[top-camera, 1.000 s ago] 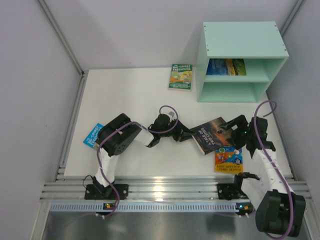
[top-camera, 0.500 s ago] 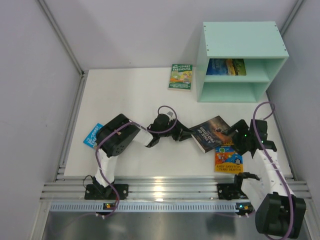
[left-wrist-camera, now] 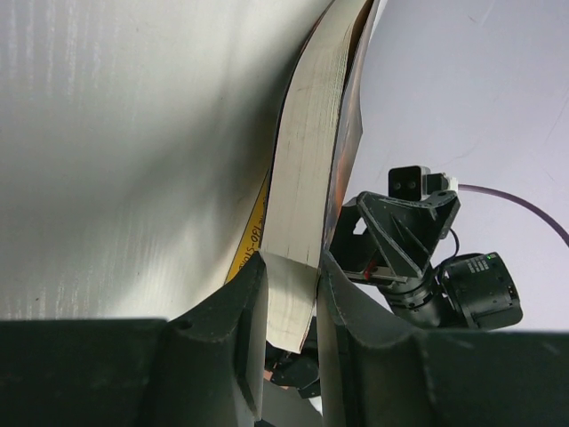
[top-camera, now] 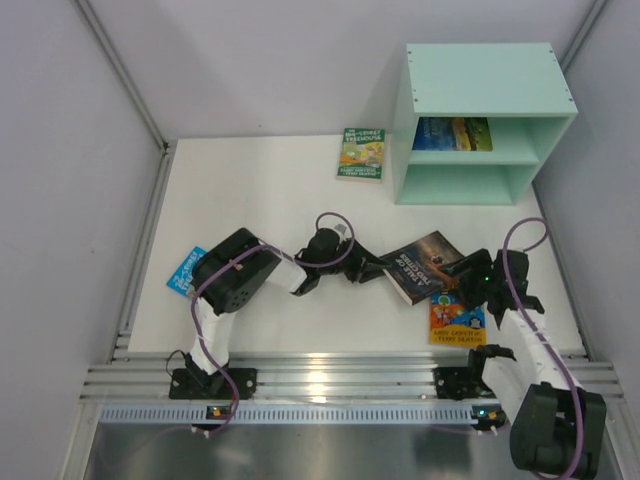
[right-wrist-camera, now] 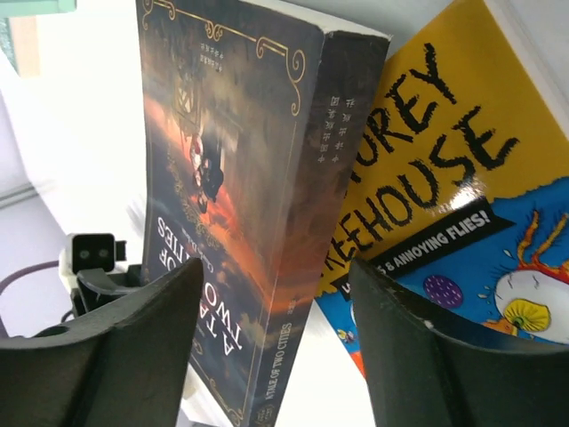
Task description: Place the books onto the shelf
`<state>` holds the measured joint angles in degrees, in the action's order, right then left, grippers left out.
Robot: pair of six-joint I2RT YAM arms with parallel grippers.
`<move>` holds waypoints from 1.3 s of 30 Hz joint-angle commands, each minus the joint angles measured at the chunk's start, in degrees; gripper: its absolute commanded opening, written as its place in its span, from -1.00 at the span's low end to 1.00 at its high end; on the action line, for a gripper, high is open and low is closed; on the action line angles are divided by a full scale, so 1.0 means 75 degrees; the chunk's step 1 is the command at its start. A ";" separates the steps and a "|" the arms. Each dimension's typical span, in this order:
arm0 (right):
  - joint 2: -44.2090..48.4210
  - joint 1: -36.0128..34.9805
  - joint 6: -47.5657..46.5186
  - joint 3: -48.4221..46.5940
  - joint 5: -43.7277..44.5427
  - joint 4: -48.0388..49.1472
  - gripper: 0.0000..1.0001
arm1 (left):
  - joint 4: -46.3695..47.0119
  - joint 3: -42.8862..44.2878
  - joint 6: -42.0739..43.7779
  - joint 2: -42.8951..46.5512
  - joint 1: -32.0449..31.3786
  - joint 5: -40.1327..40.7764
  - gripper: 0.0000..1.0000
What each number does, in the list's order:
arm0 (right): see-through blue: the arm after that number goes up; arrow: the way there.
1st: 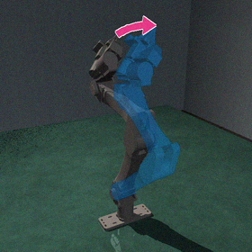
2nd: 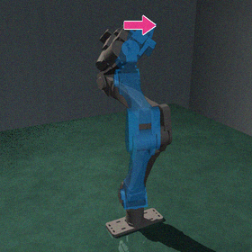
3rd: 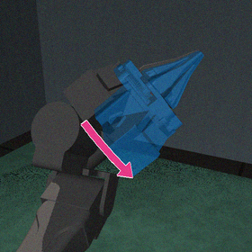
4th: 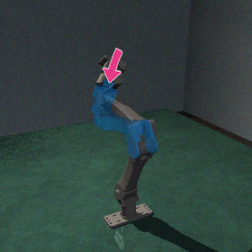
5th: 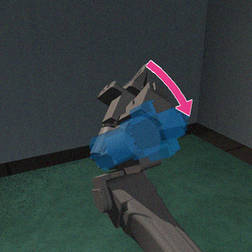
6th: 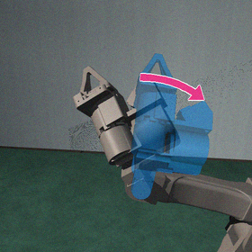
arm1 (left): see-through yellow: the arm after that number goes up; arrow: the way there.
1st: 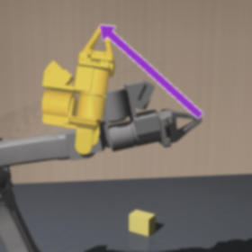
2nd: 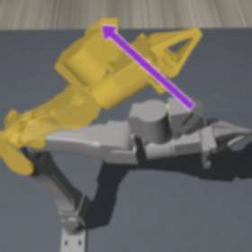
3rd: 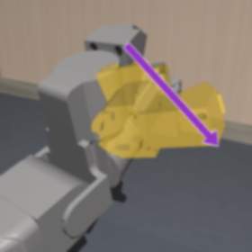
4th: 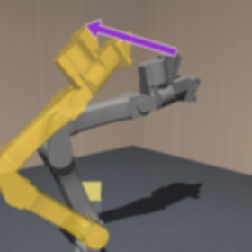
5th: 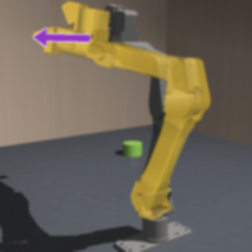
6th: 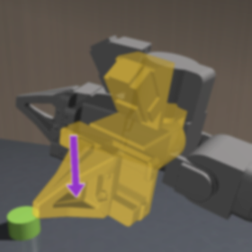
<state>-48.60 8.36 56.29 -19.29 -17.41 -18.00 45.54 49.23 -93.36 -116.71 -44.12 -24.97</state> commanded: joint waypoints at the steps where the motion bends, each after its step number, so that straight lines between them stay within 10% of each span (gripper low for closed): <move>1: 0.0140 -0.0072 0.0533 0.0274 -0.0093 0.1143 0.31 | 0.0958 0.0068 -0.0313 0.0339 -0.0094 -0.0092 -1.00; 21: -0.0293 -0.0072 0.1401 0.0744 -0.0058 0.2341 0.01 | 0.2155 -0.0283 -0.0817 0.0010 -0.0352 -0.0245 -1.00; 29: -0.0154 -0.0072 0.1471 0.0814 -0.0444 0.3278 -0.66 | 0.2949 -0.0599 -0.1063 -0.0107 -0.0411 -0.0198 -0.97; 32: 0.0338 -0.0072 0.1529 0.0650 -0.0480 0.3267 -0.99 | 0.2987 -0.0681 -0.1087 -0.0037 -0.0411 -0.0186 -0.79; 39: 0.1755 -0.0060 0.1810 -0.0134 -0.0129 0.2040 -1.00 | 0.2764 -0.0927 -0.0724 0.0466 -0.0340 -0.0151 0.05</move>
<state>-39.59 8.36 67.70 -13.76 -19.18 -3.57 59.11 43.42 -99.72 -117.45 -46.35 -24.36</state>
